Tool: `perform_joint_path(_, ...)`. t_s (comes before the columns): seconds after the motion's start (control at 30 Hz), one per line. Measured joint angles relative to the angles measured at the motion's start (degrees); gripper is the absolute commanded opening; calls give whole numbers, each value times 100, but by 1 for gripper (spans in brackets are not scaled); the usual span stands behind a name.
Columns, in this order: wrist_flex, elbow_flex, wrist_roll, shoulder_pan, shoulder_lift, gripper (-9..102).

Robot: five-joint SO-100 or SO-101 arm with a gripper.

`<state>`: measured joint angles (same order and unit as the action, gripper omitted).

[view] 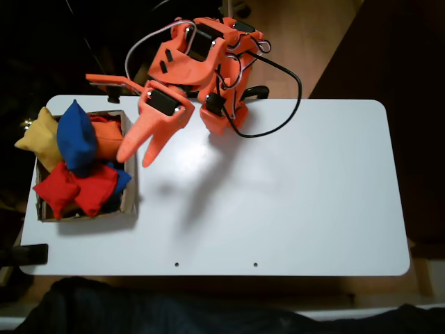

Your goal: Grasp a bag and put it in the box.

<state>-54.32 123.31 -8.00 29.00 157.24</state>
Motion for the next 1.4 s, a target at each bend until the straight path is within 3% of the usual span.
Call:
perform_joint_path(0.1, 246, 352, 35, -413, 387, 37)
perform_joint_path(0.67, 1477, 2355, 18, -1986, 2030, 1)
perform_joint_path(1.17, 1354, 3946, -26, -2760, 2936, 0)
perform_joint_path(1.4, 817, 4430, -35, -2830, 3111, 0)
